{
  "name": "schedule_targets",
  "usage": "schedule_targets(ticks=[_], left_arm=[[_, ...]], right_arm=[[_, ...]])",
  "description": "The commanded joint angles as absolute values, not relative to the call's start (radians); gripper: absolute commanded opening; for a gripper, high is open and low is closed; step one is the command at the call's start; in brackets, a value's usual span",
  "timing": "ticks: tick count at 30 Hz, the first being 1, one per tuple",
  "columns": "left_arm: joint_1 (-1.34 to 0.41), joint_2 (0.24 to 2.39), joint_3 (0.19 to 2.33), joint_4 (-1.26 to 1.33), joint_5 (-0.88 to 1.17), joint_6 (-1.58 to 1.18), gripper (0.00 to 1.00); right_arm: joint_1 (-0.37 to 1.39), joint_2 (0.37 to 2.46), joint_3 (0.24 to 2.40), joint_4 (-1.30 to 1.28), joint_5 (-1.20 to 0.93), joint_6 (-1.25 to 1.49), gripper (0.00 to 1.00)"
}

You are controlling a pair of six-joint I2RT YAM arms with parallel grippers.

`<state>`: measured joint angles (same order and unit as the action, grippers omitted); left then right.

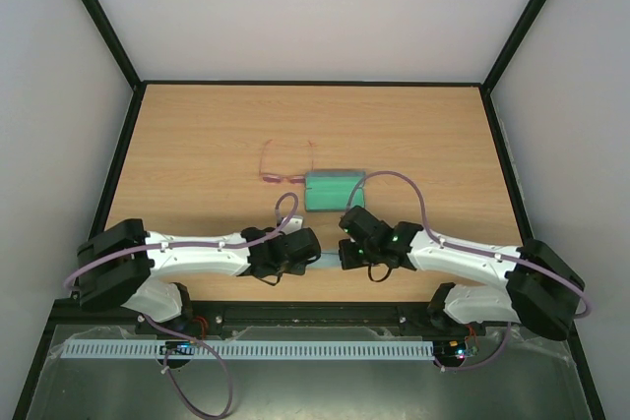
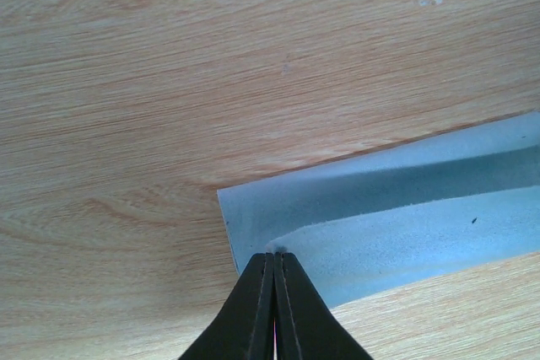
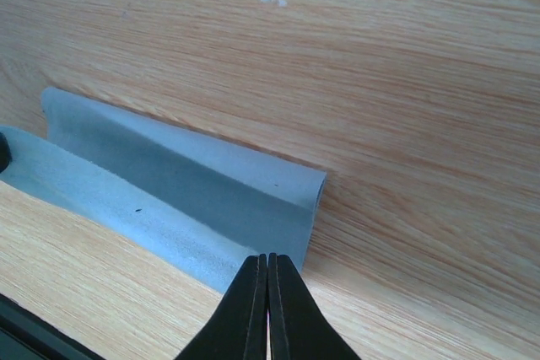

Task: Organize the sunglasses
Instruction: Fold the glasses cleaning cloth at the center of the board.

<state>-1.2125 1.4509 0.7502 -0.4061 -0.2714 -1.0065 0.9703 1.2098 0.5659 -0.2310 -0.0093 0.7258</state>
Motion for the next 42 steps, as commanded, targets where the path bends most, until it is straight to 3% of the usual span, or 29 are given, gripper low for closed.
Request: schedule_targets(ticks=[1,33,42], left_arm=[[-1.217,1.46,0.739,-0.429,-0.293,-1.02,0.02],[-1.193,1.472,0.711,-0.419,-0.304,-1.021,0.04],[-1.192,1.462,0.718,-0.437,-0.306,-1.025,0.19]], right_arm=[[0.978,1.236,0.606,-0.262,0.016,0.723,0.01],[0.979,1.35,0.65,-0.244,0.043,0.7,0.01],[0.979,1.357,0.654,-0.247,0.041,0.701,0.17]])
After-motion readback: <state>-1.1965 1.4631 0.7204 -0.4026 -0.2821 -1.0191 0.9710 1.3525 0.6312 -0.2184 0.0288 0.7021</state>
